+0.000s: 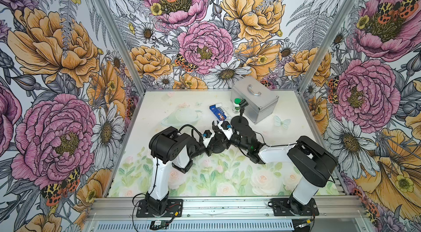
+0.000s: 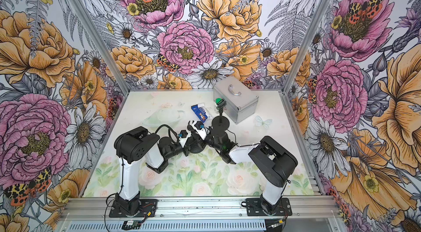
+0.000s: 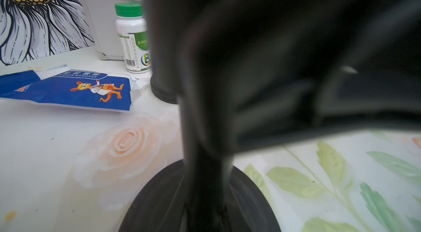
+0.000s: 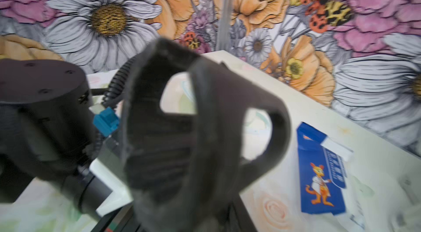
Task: Assemble a microphone stand
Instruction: Screw the microphone stand pole into the microphone stand base.
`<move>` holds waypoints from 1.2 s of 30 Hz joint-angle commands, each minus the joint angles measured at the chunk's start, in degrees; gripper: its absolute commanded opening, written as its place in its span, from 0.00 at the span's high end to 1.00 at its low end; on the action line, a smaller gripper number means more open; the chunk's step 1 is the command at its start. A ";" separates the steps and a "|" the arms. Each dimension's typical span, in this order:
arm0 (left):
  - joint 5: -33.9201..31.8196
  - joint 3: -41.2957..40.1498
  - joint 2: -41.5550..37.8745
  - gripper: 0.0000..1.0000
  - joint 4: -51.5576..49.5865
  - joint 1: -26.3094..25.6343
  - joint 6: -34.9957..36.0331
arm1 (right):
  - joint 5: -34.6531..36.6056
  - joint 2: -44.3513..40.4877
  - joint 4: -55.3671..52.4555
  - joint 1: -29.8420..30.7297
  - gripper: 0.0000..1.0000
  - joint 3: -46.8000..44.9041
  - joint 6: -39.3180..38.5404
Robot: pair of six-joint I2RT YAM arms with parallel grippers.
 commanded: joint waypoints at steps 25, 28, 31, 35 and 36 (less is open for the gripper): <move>1.94 -0.34 1.28 0.80 -1.74 -0.78 -1.00 | -53.74 2.32 -43.38 -17.80 0.40 20.60 -24.19; 2.02 -0.38 1.33 0.80 -1.73 -0.78 -1.00 | -55.04 4.57 -45.38 -17.73 0.45 24.05 -24.38; 1.93 -0.39 1.33 0.80 -1.75 -0.78 -1.00 | -55.27 5.93 -45.82 -17.68 0.54 25.82 -24.25; 2.00 -0.31 1.33 0.80 -1.80 -0.74 -1.00 | -55.43 6.10 -45.79 -17.49 0.73 26.54 -23.51; 2.02 -0.30 1.41 0.80 -1.80 -0.66 -1.00 | -54.61 5.95 -45.79 -17.37 0.79 26.54 -23.08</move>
